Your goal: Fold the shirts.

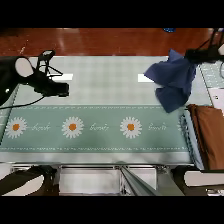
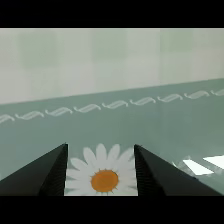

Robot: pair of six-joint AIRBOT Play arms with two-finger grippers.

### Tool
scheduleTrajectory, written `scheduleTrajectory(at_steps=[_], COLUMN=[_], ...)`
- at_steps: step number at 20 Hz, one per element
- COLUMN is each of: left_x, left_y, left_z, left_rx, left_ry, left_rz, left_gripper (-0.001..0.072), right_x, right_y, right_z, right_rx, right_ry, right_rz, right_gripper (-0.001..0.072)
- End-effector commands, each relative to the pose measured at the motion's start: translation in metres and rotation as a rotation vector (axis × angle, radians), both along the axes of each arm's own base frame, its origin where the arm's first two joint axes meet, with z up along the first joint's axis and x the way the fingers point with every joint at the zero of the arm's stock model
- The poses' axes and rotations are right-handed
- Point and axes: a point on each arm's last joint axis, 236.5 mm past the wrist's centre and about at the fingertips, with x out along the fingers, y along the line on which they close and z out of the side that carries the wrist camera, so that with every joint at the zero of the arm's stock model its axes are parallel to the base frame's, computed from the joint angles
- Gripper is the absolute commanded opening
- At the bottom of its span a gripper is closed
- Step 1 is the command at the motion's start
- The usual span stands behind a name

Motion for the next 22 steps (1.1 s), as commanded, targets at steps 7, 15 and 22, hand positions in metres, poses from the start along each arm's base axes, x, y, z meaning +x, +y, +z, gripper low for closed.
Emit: scheduleTrajectory(at_steps=[7, 15, 22], left_x=[-0.116, -0.098, -0.070], left_y=[-0.084, -0.082, -0.035], left_z=[0.044, 0.052, 0.054], left_rx=[-0.390, -0.395, -0.359], left_ry=[-0.227, -0.330, -0.382], left_rz=[-0.085, -0.060, 0.102], left_gripper=[0.0505, 0.0505, 0.0506], right_x=[-0.105, -0.201, -0.228], right_y=[0.122, 0.293, 0.383], right_z=[0.267, 0.216, 0.050], right_rx=[-0.064, 0.041, 0.185], right_ry=[-0.569, -0.378, -0.027], right_rz=[0.281, 0.776, 0.846], right_gripper=[0.0017, 0.0017, 0.0017])
